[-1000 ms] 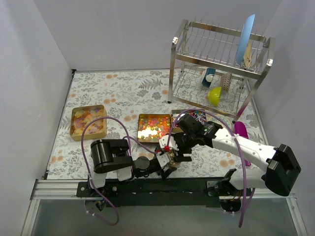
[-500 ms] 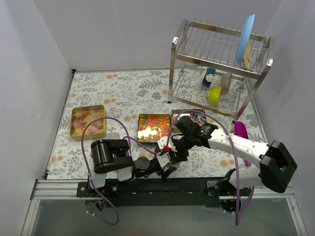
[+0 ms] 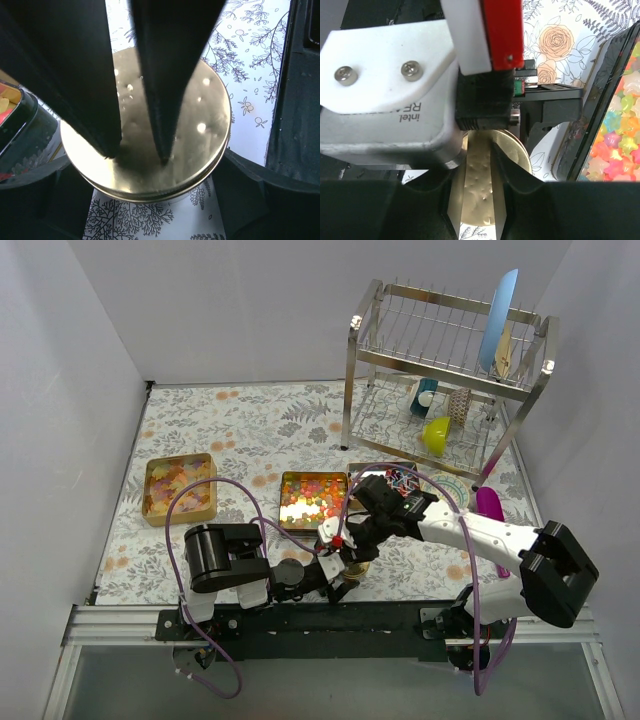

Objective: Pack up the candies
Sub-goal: Close the bottle lid on the packing bottle.

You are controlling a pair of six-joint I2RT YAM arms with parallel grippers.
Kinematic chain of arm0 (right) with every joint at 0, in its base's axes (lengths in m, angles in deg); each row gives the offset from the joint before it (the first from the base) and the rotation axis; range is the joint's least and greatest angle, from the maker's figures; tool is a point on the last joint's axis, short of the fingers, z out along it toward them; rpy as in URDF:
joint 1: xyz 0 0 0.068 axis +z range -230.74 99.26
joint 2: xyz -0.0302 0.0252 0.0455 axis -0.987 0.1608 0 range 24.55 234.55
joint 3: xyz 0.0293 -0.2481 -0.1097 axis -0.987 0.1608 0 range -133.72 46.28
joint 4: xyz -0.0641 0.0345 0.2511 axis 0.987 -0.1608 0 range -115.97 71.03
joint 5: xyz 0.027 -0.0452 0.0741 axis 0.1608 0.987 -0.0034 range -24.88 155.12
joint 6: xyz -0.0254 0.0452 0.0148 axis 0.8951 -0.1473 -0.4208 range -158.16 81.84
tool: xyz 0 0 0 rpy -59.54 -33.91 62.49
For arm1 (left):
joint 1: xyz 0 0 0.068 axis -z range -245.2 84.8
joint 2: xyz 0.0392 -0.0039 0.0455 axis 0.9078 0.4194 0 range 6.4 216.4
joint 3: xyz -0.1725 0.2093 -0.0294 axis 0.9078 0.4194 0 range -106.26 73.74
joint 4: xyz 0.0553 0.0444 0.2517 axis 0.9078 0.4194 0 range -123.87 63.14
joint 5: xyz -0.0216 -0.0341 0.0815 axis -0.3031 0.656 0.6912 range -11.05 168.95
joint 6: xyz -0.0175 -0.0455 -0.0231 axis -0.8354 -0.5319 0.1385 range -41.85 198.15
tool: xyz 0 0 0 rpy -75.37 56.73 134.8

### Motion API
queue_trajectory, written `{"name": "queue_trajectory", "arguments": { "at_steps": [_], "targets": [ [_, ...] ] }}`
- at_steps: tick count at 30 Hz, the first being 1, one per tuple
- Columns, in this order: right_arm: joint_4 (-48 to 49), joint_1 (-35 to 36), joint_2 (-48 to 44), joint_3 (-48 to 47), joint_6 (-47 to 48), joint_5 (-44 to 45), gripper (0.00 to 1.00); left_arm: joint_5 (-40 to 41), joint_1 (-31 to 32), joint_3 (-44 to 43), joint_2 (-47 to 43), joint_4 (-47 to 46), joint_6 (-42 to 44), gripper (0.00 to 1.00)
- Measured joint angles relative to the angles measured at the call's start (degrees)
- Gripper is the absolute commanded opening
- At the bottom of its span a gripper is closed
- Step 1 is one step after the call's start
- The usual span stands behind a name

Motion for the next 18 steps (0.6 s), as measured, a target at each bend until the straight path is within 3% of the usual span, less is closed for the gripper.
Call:
{"name": "queue_trajectory", "arguments": {
  "at_steps": [11,14,15,16,18],
  "targets": [
    [1.57,-0.74,4.26,-1.97,-1.49,-1.25,0.24,0.44,0.00,0.04,0.11,-0.02,-1.01,0.66],
    [0.04,-2.25,3.41,-1.92,-0.96,-0.96,0.33,0.42,0.00,0.02,0.09,-0.04,-0.81,0.65],
    [-1.27,-3.50,2.64,-1.81,-0.37,-0.70,0.46,0.39,0.00,0.02,0.09,-0.04,-0.76,0.65],
    [-2.56,-4.98,1.60,-1.57,0.24,-0.28,0.51,0.37,0.02,0.02,0.09,-0.04,-0.57,0.64],
    [-5.35,-7.39,-0.72,-1.31,1.27,0.85,0.50,0.37,0.11,-0.02,0.09,-0.02,-0.22,0.63]
  ]
}}
